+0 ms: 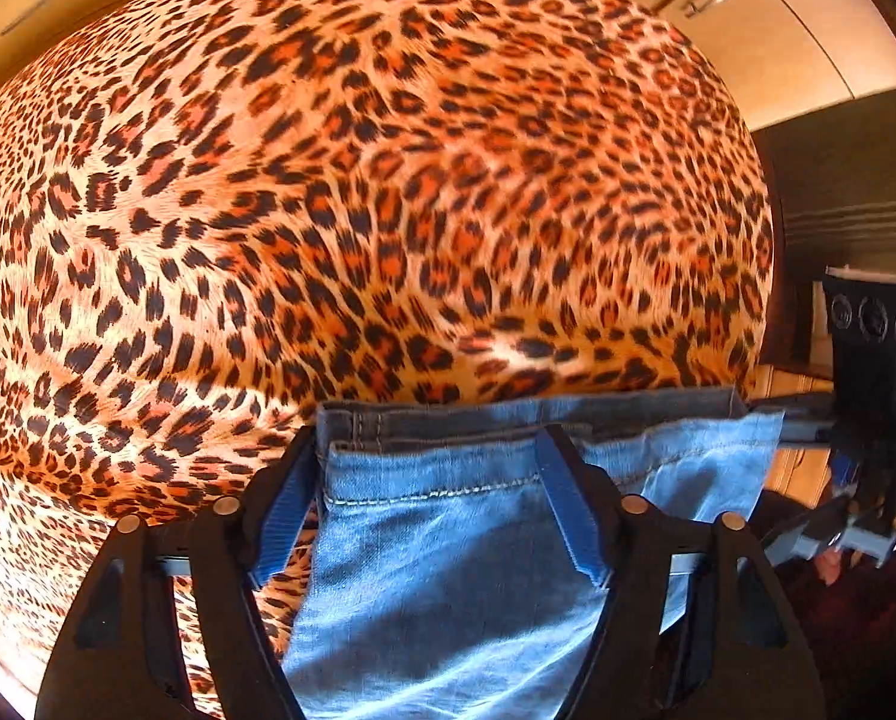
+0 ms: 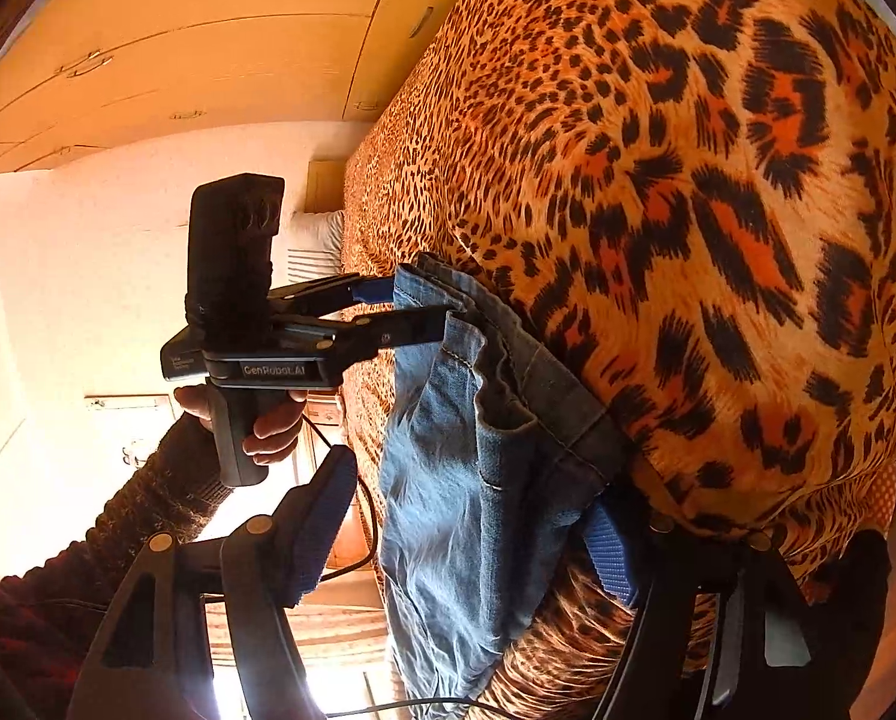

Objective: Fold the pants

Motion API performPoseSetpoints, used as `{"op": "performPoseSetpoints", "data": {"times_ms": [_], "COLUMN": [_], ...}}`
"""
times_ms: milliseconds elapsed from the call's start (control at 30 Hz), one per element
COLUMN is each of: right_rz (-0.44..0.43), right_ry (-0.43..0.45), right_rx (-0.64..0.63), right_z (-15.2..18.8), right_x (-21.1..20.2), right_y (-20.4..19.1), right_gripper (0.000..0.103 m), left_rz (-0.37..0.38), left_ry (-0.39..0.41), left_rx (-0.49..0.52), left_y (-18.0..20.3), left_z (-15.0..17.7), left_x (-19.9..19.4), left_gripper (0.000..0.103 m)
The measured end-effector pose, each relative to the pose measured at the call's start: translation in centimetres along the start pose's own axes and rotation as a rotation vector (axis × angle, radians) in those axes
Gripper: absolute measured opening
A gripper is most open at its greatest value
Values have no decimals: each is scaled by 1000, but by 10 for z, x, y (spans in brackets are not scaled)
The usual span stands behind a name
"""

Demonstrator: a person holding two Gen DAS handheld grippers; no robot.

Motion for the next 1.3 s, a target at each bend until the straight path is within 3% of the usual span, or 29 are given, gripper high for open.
{"op": "performPoseSetpoints", "data": {"times_ms": [67, 133, 167, 200, 467, 533, 600, 700, 1000, 1167, 1300], "right_rz": [5, 7, 8, 9, 64, 109, 129, 102, 59, 71, 105], "right_ry": [2, 3, 5, 6, 21, 21, -7, 1, -103, -230, -399], "right_rx": [6, 13, 15, 16, 3, 21, 64, 80, -211, -402, -581], "right_z": [1, 2, 1, 2, 1, 1, -1, -4, -9, 12, 52], "right_x": [-1, -3, -3, -3, 12, 16, 22, 23, 46, 78, 119], "right_y": [1, 1, -1, -1, -10, -9, -1, -4, -92, -145, -177], "right_gripper": [73, 73, 73, 73, 70, 57, 16, 14, 14, 15, 17], "left_rz": [23, 40, 85, 117, 33, -4, -13, 22, 99, 102, 78], "left_ry": [-32, -66, -96, -113, -4, 40, 64, 125, 312, 354, 338], "left_rx": [31, 78, 72, 63, 76, 94, 75, 4, -160, -280, -400], "left_y": [3, 11, 16, 19, 24, 27, 29, 29, -9, -43, -61], "left_z": [-2, -1, 0, 4, 16, 19, 19, 32, 100, 143, 190], "left_x": [0, -1, 1, 4, 4, 3, 2, -16, -87, -111, -100], "left_gripper": [63, 44, 28, 25, 25, 25, 21, 20, 20, 20, 21]}}
Point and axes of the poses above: each gripper's, at about its wrist camera, not at the fingertips, and x roughly the way its jaws point, y to its right, z to its underside, the point moved 2 cm from there along x, roughly the way its jaws point, and after that the axes turned 9 degrees about -x, right-handed, at the moved point
